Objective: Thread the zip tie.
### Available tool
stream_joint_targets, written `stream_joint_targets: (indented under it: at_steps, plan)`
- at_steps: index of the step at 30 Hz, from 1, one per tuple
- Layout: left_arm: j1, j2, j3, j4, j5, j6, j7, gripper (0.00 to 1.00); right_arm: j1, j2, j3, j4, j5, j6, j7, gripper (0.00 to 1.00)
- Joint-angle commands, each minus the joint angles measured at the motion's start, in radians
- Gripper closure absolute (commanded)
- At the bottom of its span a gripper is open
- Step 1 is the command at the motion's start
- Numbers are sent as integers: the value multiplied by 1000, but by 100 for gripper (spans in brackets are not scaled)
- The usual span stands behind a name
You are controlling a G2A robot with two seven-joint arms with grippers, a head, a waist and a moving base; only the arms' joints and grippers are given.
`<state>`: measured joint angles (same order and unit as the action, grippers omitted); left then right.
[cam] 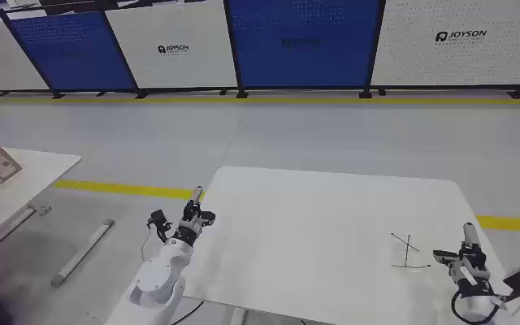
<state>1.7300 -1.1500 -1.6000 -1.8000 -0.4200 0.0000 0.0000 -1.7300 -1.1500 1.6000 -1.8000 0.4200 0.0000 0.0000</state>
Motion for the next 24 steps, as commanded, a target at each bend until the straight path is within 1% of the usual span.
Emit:
stream_joint_targets:
  at_steps: [1, 4, 5, 6, 7, 8, 9, 10, 11, 15, 18, 20, 22, 23, 24]
  plan:
    - [0, 0, 0, 0, 0, 0, 0, 22, 0, 0, 0, 0, 0, 0, 0, 0]
    - [0, 0, 0, 0, 0, 0, 0, 22, 0, 0, 0, 0, 0, 0, 0, 0]
    - [0, 0, 0, 0, 0, 0, 0, 0, 0, 0, 0, 0, 0, 0, 0, 0]
    - [0, 0, 0, 0, 0, 0, 0, 22, 0, 0, 0, 0, 0, 0, 0, 22]
    - [0, 0, 0, 0, 0, 0, 0, 22, 0, 0, 0, 0, 0, 0, 0, 22]
    - [0, 0, 0, 0, 0, 0, 0, 22, 0, 0, 0, 0, 0, 0, 0, 0]
    - [0, 0, 0, 0, 0, 0, 0, 0, 0, 0, 0, 0, 0, 0, 0, 22]
    - [0, 0, 0, 0, 0, 0, 0, 22, 0, 0, 0, 0, 0, 0, 0, 22]
    - [0, 0, 0, 0, 0, 0, 0, 0, 0, 0, 0, 0, -3, 1, 3, 0]
    - [0, 0, 0, 0, 0, 0, 0, 0, 1, 3, 11, -6, -31, 10, 68, 0]
    - [0, 0, 0, 0, 0, 0, 0, 0, -4, 7, 29, -15, -39, 13, 153, 0]
    - [0, 0, 0, 0, 0, 0, 0, 0, -6, 14, 48, -19, -72, 22, 235, 0]
    - [0, 0, 0, 0, 0, 0, 0, 0, -4, 24, 64, -19, -97, 45, 370, 0]
    - [0, 0, 0, 0, 0, 0, 0, 0, 4, 31, 87, -13, -116, 63, 448, 0]
    - [0, 0, 0, 0, 0, 0, 0, 0, 9, 34, 105, -6, -110, 70, 468, 0]
